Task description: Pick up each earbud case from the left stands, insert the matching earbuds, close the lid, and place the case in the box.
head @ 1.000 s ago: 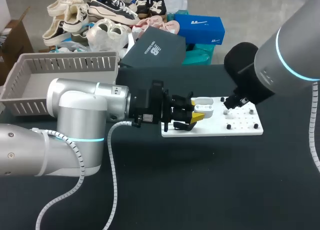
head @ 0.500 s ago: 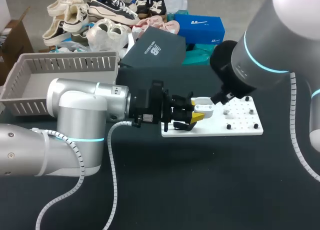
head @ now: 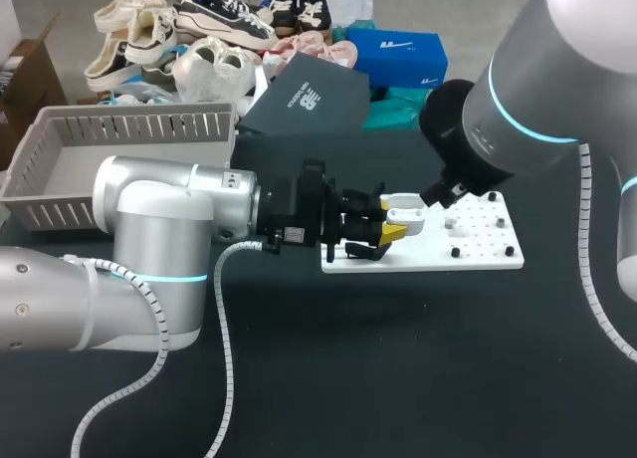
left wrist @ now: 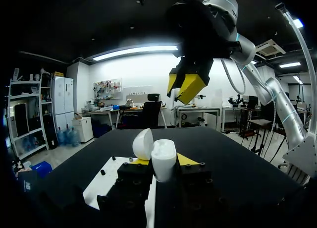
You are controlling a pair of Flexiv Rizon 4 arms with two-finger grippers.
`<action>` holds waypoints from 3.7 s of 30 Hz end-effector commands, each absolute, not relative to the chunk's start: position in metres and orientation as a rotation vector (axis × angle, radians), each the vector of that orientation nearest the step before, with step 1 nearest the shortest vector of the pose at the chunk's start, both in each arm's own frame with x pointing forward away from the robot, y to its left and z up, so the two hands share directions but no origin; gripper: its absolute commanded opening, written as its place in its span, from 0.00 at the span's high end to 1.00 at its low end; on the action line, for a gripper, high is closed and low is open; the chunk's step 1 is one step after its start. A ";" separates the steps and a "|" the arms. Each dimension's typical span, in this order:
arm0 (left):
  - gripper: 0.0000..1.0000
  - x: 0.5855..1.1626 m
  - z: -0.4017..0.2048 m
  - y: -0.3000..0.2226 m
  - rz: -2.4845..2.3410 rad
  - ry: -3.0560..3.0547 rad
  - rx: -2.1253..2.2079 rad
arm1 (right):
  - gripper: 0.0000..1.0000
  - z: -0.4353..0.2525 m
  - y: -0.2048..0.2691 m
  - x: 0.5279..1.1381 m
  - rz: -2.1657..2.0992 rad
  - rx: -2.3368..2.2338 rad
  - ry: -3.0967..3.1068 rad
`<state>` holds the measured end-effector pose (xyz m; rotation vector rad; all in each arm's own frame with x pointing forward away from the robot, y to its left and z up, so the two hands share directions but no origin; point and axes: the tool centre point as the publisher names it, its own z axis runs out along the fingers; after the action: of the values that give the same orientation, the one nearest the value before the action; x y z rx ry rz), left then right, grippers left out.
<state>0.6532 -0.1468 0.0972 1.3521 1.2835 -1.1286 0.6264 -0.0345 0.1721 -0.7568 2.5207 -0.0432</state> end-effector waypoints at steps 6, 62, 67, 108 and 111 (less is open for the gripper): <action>1.00 0.653 0.096 -0.148 -1.126 1.283 1.349 | 1.00 0.168 -0.007 0.619 -0.120 -0.474 2.678; 1.00 0.653 0.096 -0.148 -1.126 1.283 1.349 | 1.00 0.168 -0.014 0.636 -0.230 0.178 2.918; 1.00 0.653 0.096 -0.148 -1.126 1.283 1.349 | 1.00 0.168 -0.014 0.636 -0.230 0.178 2.918; 1.00 0.653 0.096 -0.148 -1.126 1.283 1.349 | 1.00 0.159 0.007 0.636 -0.256 0.475 2.998; 1.00 0.653 0.096 -0.148 -1.126 1.283 1.349 | 1.00 0.157 0.007 0.637 -0.274 0.475 2.990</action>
<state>0.6531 -0.1469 0.0972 1.3521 1.2835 -1.1286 0.6360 0.0041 0.1593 0.4734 2.9933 -0.2654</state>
